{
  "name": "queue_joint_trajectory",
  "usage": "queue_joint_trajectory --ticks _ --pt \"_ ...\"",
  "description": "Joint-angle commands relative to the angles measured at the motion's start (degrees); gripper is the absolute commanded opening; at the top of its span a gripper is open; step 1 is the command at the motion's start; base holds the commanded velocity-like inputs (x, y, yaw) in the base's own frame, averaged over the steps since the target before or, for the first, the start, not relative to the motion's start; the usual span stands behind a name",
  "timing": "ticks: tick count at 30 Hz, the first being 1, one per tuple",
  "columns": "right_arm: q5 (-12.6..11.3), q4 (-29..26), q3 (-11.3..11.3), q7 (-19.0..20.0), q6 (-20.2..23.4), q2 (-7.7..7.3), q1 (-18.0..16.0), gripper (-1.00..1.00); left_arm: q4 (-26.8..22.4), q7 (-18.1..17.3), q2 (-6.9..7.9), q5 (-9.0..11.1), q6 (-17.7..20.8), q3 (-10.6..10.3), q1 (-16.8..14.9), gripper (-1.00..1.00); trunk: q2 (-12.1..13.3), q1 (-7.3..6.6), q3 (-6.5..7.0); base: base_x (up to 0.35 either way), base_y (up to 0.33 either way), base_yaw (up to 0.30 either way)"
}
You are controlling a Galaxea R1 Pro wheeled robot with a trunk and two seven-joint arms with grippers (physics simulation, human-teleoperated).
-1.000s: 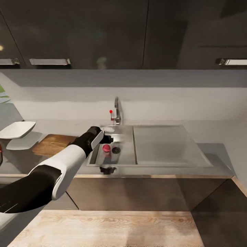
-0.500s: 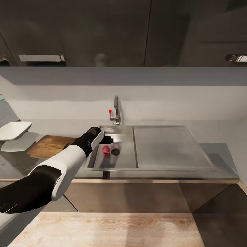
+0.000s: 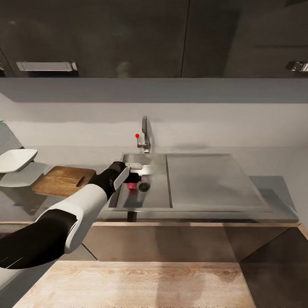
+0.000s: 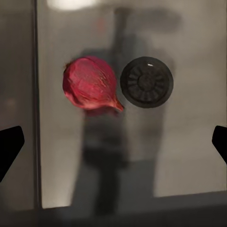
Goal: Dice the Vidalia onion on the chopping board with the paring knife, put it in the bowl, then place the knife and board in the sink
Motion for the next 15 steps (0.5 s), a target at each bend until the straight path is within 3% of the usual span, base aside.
queue_joint_trajectory --ticks 1,7,15 --pt "0.56 -0.10 -0.48 0.43 -0.11 0.06 0.01 1.00 -0.05 0.41 0.02 0.60 0.20 -0.40 0.02 1.00 -0.11 0.03 -0.19 0.000 0.000 0.000" --pt "0.57 -0.12 -0.48 0.43 -0.11 0.06 0.01 1.00 0.00 0.43 0.02 0.60 0.19 -0.40 0.32 1.00 -0.11 0.03 -0.73 0.016 0.007 0.000" --pt "0.63 -0.11 -0.47 0.42 -0.11 0.06 0.01 1.00 0.00 0.45 0.02 0.58 0.19 -0.40 0.34 1.00 -0.11 0.03 -1.46 0.146 0.091 0.000"
